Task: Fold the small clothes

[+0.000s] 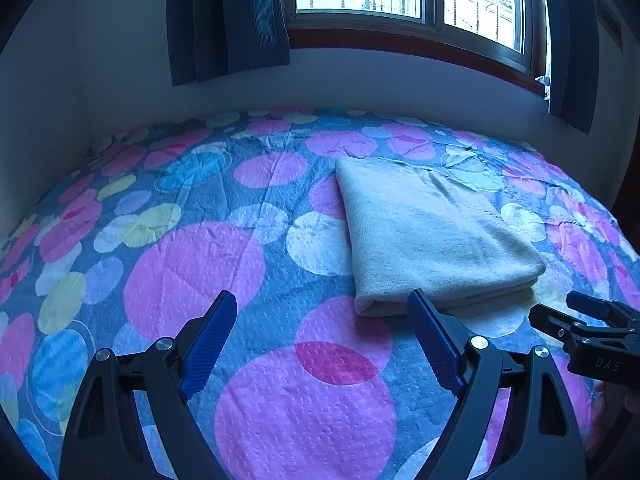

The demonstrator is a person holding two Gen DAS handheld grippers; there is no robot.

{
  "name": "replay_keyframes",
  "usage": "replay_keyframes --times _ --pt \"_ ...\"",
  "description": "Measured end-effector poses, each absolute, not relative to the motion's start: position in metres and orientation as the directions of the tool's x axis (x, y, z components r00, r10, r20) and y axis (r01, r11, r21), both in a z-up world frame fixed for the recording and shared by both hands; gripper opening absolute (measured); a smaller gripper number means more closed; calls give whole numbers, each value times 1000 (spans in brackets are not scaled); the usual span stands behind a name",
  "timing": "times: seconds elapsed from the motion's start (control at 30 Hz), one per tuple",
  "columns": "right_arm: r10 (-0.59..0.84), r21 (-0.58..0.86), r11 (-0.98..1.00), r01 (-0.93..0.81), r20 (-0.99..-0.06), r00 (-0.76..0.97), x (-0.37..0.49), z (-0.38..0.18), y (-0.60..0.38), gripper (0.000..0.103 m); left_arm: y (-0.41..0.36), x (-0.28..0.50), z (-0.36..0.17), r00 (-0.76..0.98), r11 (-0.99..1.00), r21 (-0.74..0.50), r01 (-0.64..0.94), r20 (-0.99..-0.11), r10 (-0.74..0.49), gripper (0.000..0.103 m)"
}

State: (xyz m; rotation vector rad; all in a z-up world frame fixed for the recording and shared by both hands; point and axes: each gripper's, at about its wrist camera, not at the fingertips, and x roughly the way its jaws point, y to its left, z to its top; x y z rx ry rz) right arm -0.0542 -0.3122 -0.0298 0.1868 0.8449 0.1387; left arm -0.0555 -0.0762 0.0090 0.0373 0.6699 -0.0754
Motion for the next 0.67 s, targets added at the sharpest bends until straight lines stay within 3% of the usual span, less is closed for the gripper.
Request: replay_keyframes --times 0.23,0.47,0.67 --pt "197 216 975 -51 -732 652 -54 -31 -310 94 -79 -57 7 775 995 14 94 -628 -65 88" --pt "208 217 974 -66 -736 645 -53 -35 -307 94 -83 -65 13 809 986 3 164 -573 -133 88" --pt "223 240 969 -62 -735 640 -51 -33 -314 94 -52 -40 -13 717 997 3 80 -695 -55 88"
